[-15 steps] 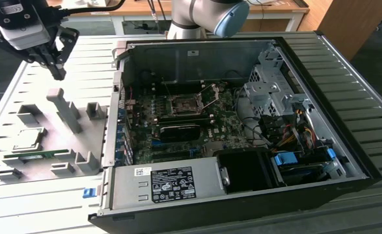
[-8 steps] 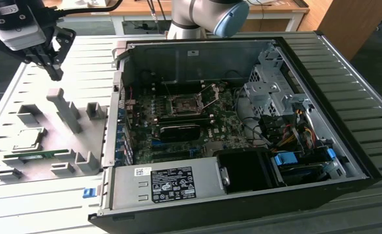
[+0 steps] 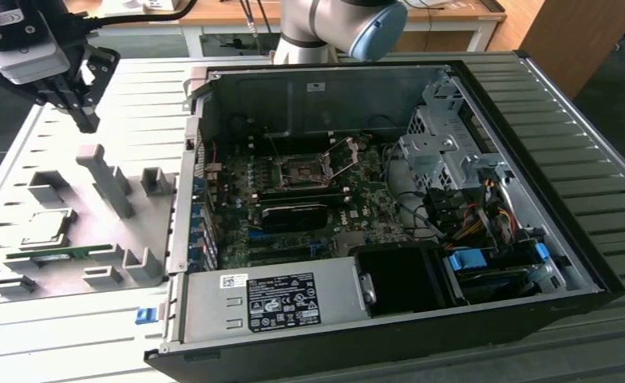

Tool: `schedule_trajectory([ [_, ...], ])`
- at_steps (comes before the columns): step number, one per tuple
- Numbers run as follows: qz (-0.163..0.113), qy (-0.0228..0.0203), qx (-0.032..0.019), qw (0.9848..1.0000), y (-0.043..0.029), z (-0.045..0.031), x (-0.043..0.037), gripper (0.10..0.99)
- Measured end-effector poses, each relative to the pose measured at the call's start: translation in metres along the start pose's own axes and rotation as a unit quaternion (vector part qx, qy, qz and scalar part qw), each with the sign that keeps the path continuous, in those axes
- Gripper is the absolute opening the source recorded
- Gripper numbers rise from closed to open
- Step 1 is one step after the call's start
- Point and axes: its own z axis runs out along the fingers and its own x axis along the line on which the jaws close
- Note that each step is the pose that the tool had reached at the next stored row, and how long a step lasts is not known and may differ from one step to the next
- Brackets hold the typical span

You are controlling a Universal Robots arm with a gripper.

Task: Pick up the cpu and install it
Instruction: 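Reach for the cpu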

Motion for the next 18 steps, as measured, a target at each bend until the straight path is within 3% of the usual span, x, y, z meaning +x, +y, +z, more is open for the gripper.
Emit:
schedule_trajectory([
  [18,0.000,0.0003,0.0000,1.0000,-0.0009,0.0024,0.0107,0.106],
])
